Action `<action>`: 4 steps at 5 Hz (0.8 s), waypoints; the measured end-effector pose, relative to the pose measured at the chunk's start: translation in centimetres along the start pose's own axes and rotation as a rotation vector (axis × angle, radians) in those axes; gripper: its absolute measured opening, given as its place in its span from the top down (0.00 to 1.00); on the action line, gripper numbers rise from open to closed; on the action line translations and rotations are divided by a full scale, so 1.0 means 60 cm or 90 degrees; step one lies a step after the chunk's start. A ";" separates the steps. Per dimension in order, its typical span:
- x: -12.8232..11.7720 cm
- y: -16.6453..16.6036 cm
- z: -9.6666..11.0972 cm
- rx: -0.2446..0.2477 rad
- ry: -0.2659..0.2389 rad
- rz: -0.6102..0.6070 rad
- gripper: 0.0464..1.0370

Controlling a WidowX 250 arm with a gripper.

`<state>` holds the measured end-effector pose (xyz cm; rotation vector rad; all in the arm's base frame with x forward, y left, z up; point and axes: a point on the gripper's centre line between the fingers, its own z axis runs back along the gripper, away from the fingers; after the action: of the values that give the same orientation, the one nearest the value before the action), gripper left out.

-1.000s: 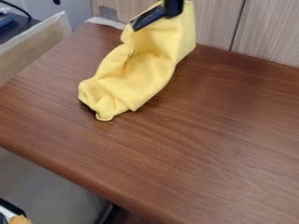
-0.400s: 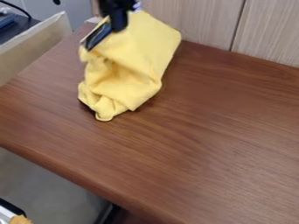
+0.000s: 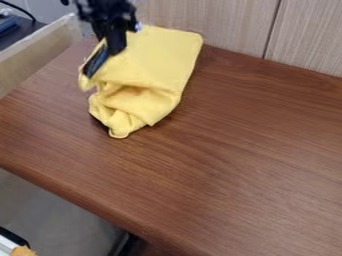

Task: Fold the cloth from top right to bottom left

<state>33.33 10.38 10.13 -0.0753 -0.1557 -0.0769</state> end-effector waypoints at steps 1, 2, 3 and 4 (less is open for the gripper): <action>-0.014 0.007 -0.036 -0.002 0.021 0.028 0.98; -0.028 0.009 -0.054 -0.001 0.019 0.057 0.95; -0.027 0.009 -0.053 -0.003 0.016 0.055 0.78; -0.034 0.006 -0.050 0.009 0.047 0.051 0.52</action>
<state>31.80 10.66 6.83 -0.0644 -0.0794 0.0011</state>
